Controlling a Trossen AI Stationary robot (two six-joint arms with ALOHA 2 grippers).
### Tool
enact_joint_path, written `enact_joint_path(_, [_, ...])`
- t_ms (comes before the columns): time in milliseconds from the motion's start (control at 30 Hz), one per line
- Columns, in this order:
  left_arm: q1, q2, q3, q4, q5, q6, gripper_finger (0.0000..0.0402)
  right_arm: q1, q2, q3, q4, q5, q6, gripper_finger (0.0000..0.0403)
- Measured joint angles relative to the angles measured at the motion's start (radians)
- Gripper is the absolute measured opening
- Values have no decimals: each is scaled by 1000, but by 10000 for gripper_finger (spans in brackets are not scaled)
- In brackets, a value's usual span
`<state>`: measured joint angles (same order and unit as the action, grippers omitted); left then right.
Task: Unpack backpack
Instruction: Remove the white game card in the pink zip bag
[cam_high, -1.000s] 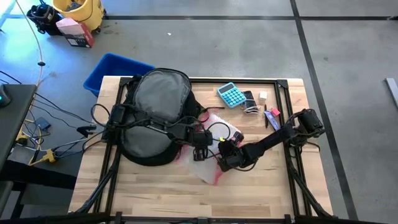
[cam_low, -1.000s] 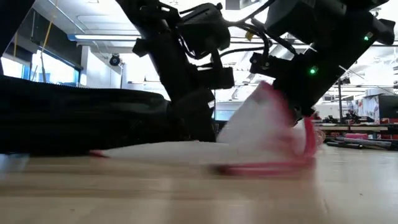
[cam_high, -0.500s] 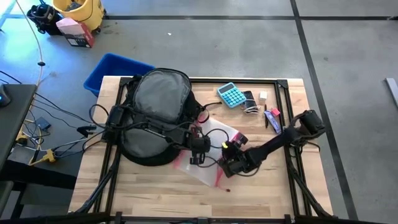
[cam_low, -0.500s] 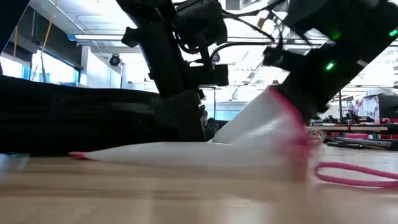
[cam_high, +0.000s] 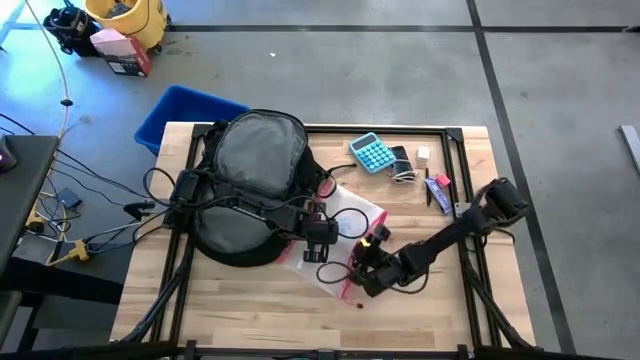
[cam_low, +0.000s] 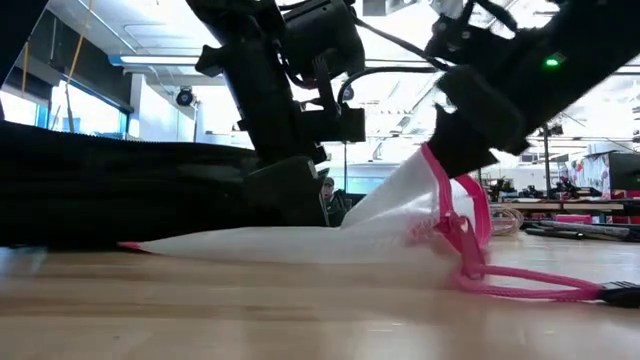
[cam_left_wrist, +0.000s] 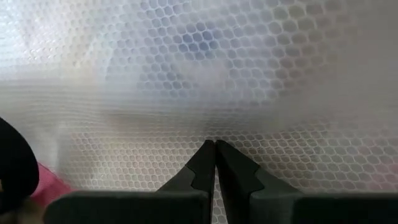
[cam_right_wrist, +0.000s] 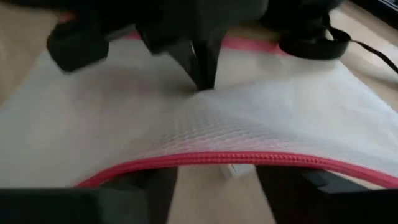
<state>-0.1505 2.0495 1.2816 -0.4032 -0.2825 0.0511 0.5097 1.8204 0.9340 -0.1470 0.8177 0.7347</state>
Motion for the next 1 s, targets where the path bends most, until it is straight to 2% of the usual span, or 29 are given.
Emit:
enact_joint_path(167, [1, 1, -1, 36, 43, 10, 0, -76, 0, 1, 113, -74, -62, 295])
enact_joint_path(300, [-1, 1, -1, 53, 74, 31, 0, -124, 0, 1, 98, -182, -8, 318])
enact_joint_path(400, [-1, 2, 0, 57, 81, 32, 0, -134, 0, 1, 82, -266, 0, 320])
enact_joint_path(600, [-1, 2, 0, 48, 82, 31, 0, -118, 0, 1, -108, -275, 130, 318])
enact_joint_path(833, [-2, 2, 1, 29, 82, 30, 0, -102, 1, 1, -407, -217, 375, 293])
enact_joint_path(933, [-2, 2, 1, 28, 81, 29, 0, -84, 1, 0, -475, -183, 447, 279])
enact_joint_path(1000, [-2, 2, 1, 26, 81, 30, 0, -67, 1, 0, -458, -156, 444, 271])
